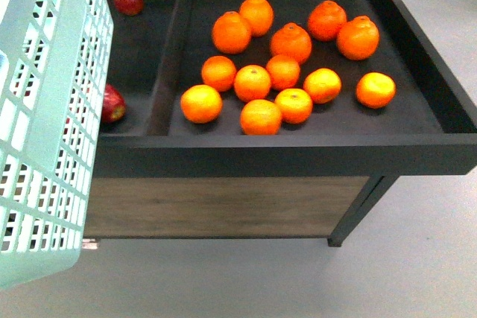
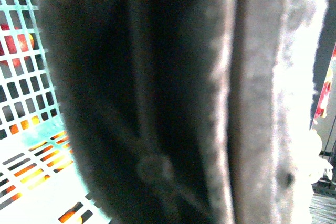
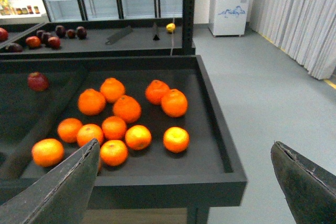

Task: Pick lemon and mango into basket

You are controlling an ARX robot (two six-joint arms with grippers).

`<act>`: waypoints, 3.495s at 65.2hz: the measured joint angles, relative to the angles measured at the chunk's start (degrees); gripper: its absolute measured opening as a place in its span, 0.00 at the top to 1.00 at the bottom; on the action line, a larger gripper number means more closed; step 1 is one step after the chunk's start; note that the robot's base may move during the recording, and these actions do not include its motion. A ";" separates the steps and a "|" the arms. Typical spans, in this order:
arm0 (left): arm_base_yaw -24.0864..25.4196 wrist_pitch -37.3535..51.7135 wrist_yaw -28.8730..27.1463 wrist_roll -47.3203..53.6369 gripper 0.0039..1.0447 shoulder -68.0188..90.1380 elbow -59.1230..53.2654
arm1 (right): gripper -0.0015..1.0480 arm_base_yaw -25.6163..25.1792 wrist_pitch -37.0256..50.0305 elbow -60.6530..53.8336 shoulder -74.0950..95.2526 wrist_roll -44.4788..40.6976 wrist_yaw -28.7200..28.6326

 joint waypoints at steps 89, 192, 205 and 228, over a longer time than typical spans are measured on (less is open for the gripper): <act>0.02 0.00 0.09 -0.13 0.87 0.04 0.00 | 0.08 0.00 0.02 -0.02 0.00 -0.02 -0.13; 0.28 0.00 0.22 0.42 0.87 0.11 -0.02 | 0.08 -0.04 0.02 -0.04 0.00 -0.02 -0.24; -0.39 -34.27 5.88 29.59 0.87 13.81 19.63 | 0.08 -0.04 0.02 -0.04 0.00 -0.02 -0.20; -7.26 -25.97 17.77 42.10 0.87 36.28 36.98 | 0.08 -0.04 0.02 -0.04 0.02 -0.02 -0.04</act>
